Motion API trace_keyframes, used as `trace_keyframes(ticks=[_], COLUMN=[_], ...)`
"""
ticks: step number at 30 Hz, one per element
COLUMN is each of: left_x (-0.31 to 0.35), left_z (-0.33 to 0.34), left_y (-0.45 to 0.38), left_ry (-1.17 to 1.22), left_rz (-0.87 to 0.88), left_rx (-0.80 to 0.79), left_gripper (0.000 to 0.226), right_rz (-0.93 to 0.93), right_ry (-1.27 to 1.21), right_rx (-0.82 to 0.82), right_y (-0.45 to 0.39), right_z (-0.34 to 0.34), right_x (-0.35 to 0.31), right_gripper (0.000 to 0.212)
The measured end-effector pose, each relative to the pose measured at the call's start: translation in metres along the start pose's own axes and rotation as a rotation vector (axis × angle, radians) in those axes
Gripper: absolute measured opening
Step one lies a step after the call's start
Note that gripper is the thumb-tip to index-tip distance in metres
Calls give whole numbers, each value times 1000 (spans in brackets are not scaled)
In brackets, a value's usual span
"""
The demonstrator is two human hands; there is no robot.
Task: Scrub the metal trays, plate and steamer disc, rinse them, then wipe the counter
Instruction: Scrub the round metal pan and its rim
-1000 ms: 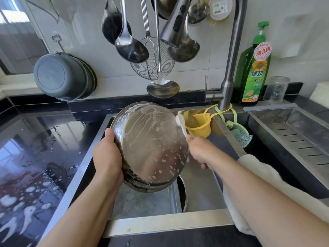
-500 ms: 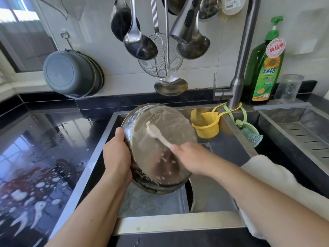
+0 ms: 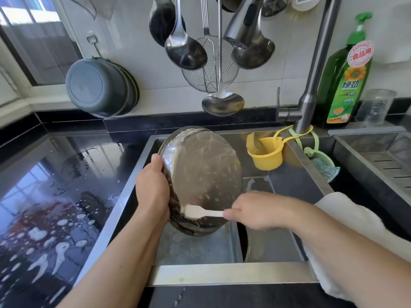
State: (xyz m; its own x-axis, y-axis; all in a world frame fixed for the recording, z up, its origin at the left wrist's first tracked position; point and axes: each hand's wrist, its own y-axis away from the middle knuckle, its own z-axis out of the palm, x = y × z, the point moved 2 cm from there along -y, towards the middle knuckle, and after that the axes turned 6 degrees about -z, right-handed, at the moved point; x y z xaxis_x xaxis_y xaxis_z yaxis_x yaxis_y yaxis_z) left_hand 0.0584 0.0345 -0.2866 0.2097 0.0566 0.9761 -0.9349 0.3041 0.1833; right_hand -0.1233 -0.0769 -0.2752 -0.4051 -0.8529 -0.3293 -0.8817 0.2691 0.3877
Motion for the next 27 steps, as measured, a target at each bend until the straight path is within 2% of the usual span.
trace_keyframes(ticks=[2,5,7,11,13,16,17,19,21,22,25,27], left_x=[5,0,-2,-3,-4,-7,-9,-10,-8,-5,1,2], left_z=[1,1,-1,-4,-5,-1,0,1,-2,-3,-2,0], left_y=[4,0,-2,-8,-11,-5,-2,1,-1,-2,2,7], left_ry=[-30,26,66,128,172,228,230,214,197,187,173,165], left_rz=[64,-8,-76,-115,-163,-223,-226,-215,-195,-184,-162,-155], left_rx=[7,3,-19,4,26,-27,-57,-70,-28,-5,1,-16], left_gripper=[43,42,35,33,37,41,44,45,43,42,37,39], right_rz=[-1,-73,-77,15,15,10,11,-13,-32,-9,134,110], right_ry=[3,-84,-113,-111,-109,-198,-246,-259,-166,-133,-155,-217], right_rx=[114,276,239,16,65,350,386,293,154,148,321,391], right_y=[-4,-16,-21,-17,-14,-14,-15,-15,-11,-9,-9,-9], right_z=[-5,-11,-10,-2,-3,-18,-21,-16,-6,-8,-28,-28], right_x=[0,-5,1,29,29,17,14,8,5,7,24,22], right_gripper=[54,54,54,54,54,58,59,58,56,56,50,51])
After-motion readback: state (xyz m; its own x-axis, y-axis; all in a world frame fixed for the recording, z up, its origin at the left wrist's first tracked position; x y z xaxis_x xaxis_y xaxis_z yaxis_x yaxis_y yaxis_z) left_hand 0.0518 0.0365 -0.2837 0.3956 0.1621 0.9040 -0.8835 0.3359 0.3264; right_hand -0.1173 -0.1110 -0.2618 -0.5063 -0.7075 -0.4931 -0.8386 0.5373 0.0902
